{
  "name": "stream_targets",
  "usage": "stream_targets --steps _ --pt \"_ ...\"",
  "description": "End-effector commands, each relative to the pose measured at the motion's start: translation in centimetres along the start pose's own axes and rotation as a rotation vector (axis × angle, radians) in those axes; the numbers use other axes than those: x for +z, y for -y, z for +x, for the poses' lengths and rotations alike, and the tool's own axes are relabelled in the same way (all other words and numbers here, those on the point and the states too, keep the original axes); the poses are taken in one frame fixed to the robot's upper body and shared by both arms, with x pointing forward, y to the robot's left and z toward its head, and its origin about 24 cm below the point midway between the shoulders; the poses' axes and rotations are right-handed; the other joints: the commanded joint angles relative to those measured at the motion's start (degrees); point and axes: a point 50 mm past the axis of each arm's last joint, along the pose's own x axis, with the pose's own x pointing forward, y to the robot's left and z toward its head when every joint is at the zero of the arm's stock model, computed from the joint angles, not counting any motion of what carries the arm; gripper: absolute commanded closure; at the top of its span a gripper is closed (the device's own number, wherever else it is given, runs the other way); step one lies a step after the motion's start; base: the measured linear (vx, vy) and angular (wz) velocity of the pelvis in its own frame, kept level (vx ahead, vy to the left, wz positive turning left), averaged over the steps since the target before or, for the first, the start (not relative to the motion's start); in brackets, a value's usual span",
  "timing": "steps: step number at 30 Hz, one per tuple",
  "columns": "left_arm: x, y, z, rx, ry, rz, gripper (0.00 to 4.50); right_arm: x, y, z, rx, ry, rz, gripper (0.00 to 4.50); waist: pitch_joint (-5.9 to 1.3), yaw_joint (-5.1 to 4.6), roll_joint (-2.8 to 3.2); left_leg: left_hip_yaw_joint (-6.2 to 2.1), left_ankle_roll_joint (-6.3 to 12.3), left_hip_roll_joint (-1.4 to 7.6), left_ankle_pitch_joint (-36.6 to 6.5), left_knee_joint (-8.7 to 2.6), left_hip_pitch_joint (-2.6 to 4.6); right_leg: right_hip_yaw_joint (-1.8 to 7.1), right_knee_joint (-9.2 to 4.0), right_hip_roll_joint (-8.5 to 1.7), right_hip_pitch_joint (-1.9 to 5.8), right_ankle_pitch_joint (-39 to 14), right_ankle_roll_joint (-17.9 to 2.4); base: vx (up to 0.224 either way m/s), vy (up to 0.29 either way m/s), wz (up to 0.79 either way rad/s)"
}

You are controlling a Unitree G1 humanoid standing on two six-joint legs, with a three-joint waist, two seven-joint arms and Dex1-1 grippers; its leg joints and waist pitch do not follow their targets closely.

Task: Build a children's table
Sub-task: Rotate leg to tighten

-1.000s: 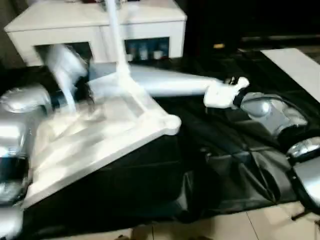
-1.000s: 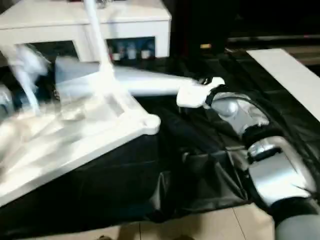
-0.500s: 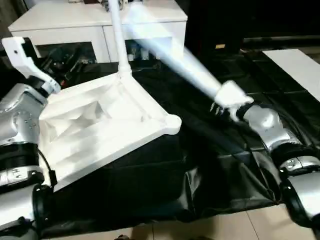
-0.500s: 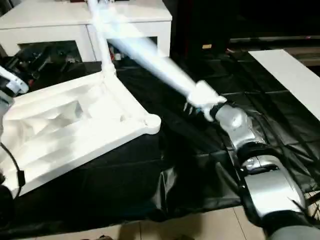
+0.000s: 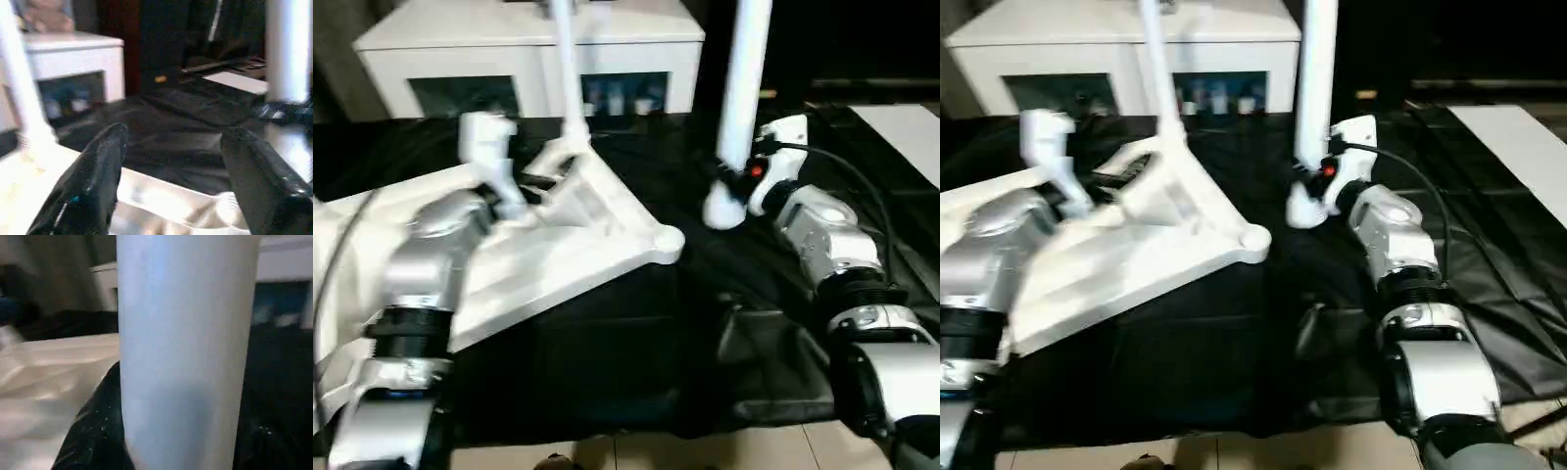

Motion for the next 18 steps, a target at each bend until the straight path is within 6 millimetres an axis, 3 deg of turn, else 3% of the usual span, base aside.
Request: stream_targets --steps 1,4,7,11,15,18 --pt "0.1 0.7 0.3 -0.039 -0.024 -0.018 0.73 0.4 -0.5 0.0 0.062 0.002 0.031 2.66 -4.83 0.19 -0.69 0.05 2.05 1.20 -10.8 -4.70 0.93 2.01 -3.36 -2.49 3.26 -10.0 -15.2 0.000 0.000 0.00" --pt "1.2 1.6 0.7 -0.099 -0.003 -0.041 0.62 0.3 -1.1 -0.1 0.176 -0.012 0.103 2.66 -4.79 0.44 -0.59 -0.03 1.77 1.22 -10.7 -4.77 0.82 2.01 -3.62 -2.66 3.27 -11.1 -14.5 0.000 0.000 0.00" --pt "3.2 2.3 1.1 -0.174 0.067 -0.134 0.32 0.7 -1.5 -0.4 0.273 -0.030 0.146 2.66 -4.88 0.64 -0.09 0.06 1.19 1.11 -10.5 -4.58 1.00 1.95 -3.50 -2.43 3.16 -10.1 -15.0 0.000 0.000 0.00" --pt "4.1 3.4 1.2 -0.262 0.090 -0.181 0.08 1.3 -1.8 -0.8 0.343 -0.041 0.170 2.66 -4.85 0.74 -0.50 0.01 1.46 1.12 -9.2 -4.57 0.66 1.88 -3.30 -2.44 3.44 -8.5 -15.4 0.000 0.000 0.00" --pt "4.9 4.6 2.0 -0.347 0.112 -0.248 0.00 1.9 -2.8 -1.3 0.453 -0.077 0.181 2.66 -4.78 0.72 -0.16 0.02 1.56 0.98 -9.2 -4.51 0.75 1.88 -3.60 -2.28 3.51 -9.7 -14.6 0.000 0.000 0.00" --pt "4.9 4.6 2.0 -0.347 0.112 -0.248 0.00 1.9 -2.8 -1.3 0.453 -0.077 0.181 2.66 -4.75 0.68 -0.41 -0.01 1.21 0.97 -10.0 -4.58 0.71 1.86 -3.90 -2.42 3.43 -11.2 -14.3 0.000 0.000 0.00"
